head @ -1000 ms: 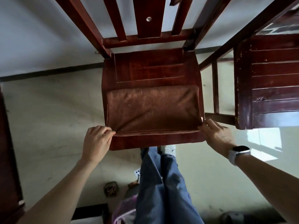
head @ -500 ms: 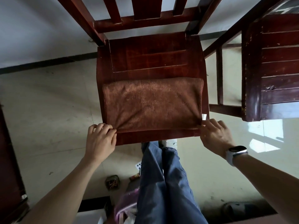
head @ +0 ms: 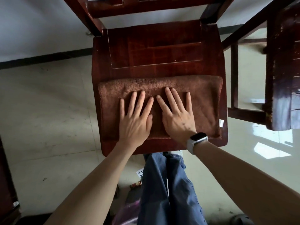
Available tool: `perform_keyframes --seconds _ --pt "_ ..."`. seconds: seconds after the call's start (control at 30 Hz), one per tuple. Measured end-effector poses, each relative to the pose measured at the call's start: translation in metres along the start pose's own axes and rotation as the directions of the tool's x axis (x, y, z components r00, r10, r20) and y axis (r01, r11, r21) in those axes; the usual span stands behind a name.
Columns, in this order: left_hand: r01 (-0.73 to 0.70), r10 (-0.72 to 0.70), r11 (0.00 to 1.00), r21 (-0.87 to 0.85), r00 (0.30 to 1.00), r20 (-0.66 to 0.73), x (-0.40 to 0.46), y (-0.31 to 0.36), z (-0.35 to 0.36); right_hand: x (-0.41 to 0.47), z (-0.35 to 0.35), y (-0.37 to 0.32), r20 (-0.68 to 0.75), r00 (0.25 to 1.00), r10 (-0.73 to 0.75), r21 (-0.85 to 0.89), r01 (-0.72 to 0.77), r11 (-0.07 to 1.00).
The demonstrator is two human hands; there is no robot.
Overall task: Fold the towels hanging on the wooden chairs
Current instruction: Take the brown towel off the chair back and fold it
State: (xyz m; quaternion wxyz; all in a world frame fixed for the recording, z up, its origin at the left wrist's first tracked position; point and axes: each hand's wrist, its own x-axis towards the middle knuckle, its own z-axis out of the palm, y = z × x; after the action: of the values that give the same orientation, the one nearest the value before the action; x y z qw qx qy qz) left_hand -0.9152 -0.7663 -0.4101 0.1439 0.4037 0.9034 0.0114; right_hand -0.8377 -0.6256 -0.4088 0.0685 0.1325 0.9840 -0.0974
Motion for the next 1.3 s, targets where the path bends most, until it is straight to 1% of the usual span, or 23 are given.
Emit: perform_keyframes --seconds 0.1,0.17,0.27,0.33,0.37,0.43,0.53,0.6,0.67,0.73,0.87,0.97,1.03,1.1,1.17,1.2,1.27,1.3 --pt "0.051 -0.05 0.998 0.038 0.998 -0.029 -0.012 -0.014 0.014 -0.007 0.009 0.012 -0.005 1.0 0.006 -0.027 -0.006 1.0" --pt "0.104 -0.103 0.994 0.034 0.994 -0.044 -0.019 -0.024 0.016 -0.012 0.008 0.022 0.012 0.999 0.049 -0.046 -0.048 0.998" --pt "0.187 -0.187 0.982 -0.006 0.982 -0.027 -0.028 -0.032 0.009 -0.025 0.0 0.041 0.049 0.989 0.138 -0.034 -0.137 0.99" --pt "0.234 -0.235 0.971 -0.059 0.972 -0.024 -0.029 -0.032 0.0 -0.034 -0.009 0.049 0.043 0.984 0.175 0.023 -0.176 0.984" --pt "0.226 -0.229 0.971 -0.076 0.973 -0.04 -0.026 -0.03 -0.004 -0.035 -0.013 0.05 0.022 0.984 0.177 0.061 -0.178 0.982" --pt "0.141 -0.146 0.988 -0.062 0.985 -0.091 -0.011 -0.023 -0.012 -0.025 -0.018 0.043 -0.033 0.991 0.128 0.102 -0.124 0.987" --pt "0.049 -0.053 0.998 -0.034 0.992 -0.113 0.023 -0.008 -0.016 0.01 -0.017 0.019 -0.066 0.998 0.01 0.081 -0.004 0.997" --pt "0.036 -0.037 0.999 -0.015 0.996 -0.08 0.038 -0.003 -0.014 0.031 -0.013 0.011 -0.047 0.999 -0.02 0.07 0.023 0.997" --pt "0.035 -0.035 0.999 0.006 0.998 -0.047 0.044 -0.009 -0.009 0.041 -0.008 0.014 -0.012 1.0 -0.008 0.042 0.008 0.999" --pt "0.055 -0.054 0.998 0.007 0.997 -0.046 0.044 -0.022 -0.006 0.04 -0.003 0.028 -0.006 1.0 0.017 -0.013 -0.017 1.0" --pt "0.181 -0.182 0.983 -0.026 0.983 -0.036 0.038 -0.044 -0.006 0.028 -0.004 0.062 -0.001 0.99 0.142 -0.043 -0.142 0.989" --pt "0.279 -0.279 0.959 -0.048 0.96 0.01 0.03 -0.056 -0.009 0.015 -0.01 0.086 0.032 0.958 0.283 -0.038 -0.282 0.959" --pt "0.348 -0.345 0.934 -0.085 0.938 0.043 0.028 -0.062 -0.012 0.009 -0.015 0.099 0.069 0.924 0.376 0.023 -0.378 0.925" --pt "0.39 -0.385 0.914 -0.112 0.921 0.064 0.025 -0.061 -0.017 0.004 -0.022 0.108 0.089 0.915 0.395 0.135 -0.404 0.905" --pt "0.377 -0.374 0.92 -0.107 0.926 0.054 0.02 -0.053 -0.021 -0.005 -0.031 0.112 0.044 0.898 0.439 0.246 -0.435 0.866" --pt "0.35 -0.347 0.931 -0.104 0.937 0.045 0.016 -0.047 -0.023 -0.011 -0.036 0.111 0.005 0.872 0.489 0.285 -0.47 0.836" --pt "0.271 -0.268 0.957 -0.101 0.962 0.045 0.006 -0.033 -0.023 -0.023 -0.043 0.103 -0.049 0.815 0.577 0.335 -0.531 0.778" --pt "0.238 -0.233 0.966 -0.099 0.971 0.053 -0.001 -0.024 -0.022 -0.03 -0.044 0.096 -0.046 0.811 0.583 0.327 -0.539 0.776"
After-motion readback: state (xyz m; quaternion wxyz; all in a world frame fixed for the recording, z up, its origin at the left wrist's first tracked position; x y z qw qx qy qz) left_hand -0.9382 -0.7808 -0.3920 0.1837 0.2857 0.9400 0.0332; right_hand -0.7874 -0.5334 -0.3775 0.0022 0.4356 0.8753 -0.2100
